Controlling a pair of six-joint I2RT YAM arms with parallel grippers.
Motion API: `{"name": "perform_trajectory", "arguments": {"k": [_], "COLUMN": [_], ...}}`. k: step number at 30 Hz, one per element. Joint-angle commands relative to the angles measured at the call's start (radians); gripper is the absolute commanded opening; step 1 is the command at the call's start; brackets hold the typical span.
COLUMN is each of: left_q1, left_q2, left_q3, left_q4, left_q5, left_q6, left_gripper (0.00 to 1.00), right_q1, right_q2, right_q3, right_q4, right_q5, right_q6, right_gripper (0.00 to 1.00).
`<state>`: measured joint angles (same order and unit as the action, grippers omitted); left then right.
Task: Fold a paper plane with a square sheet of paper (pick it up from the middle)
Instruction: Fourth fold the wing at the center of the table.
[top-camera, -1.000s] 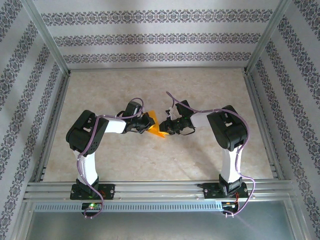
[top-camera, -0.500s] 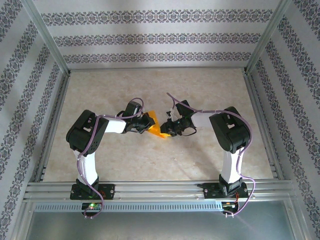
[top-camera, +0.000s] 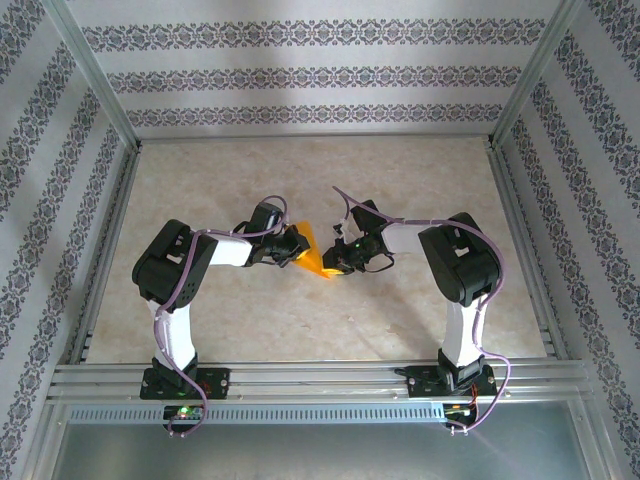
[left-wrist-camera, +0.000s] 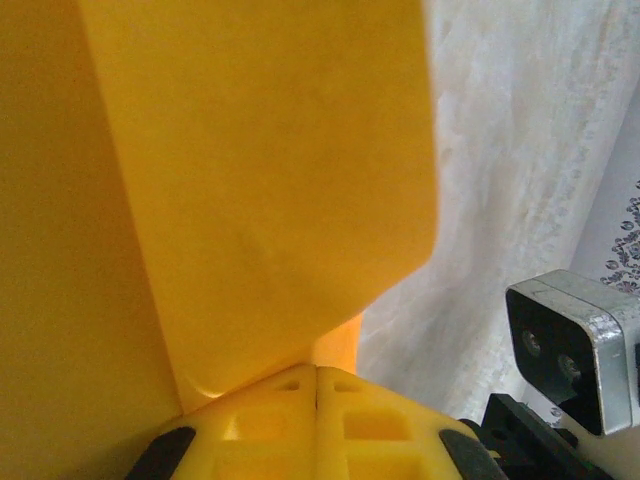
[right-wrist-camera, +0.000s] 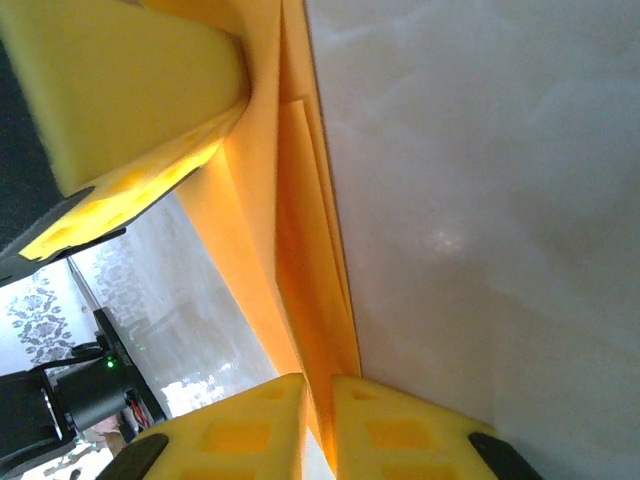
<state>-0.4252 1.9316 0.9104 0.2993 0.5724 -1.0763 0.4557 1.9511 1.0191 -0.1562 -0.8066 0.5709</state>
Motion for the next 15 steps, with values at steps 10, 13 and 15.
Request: {"name": "perform_trajectory", "arguments": {"k": [10,13,15], "left_q1": [0.008,0.008,0.009], "left_q2": [0.044,0.048,0.049], "left_q3": [-0.003,-0.004,-0.002], "left_q4": [-0.074,-0.073,-0.074], "left_q5": [-0.012,-0.011,-0.009], "left_q6": [0.032,0.032,0.032], "left_gripper": [0.04,0.04,0.04], "right_q1": [0.011,0.006,0.001], "right_q2": [-0.008,-0.007,-0.044], "right_q3": [-0.019,-0.018,-0.022], "right_q4": [-0.065,-0.065,-0.051], "right_q5": [0.027,0.052,0.060], "right_q6": [-0.040,-0.026,-0.012], "right_gripper": [0.17,0.16,0.21]}}
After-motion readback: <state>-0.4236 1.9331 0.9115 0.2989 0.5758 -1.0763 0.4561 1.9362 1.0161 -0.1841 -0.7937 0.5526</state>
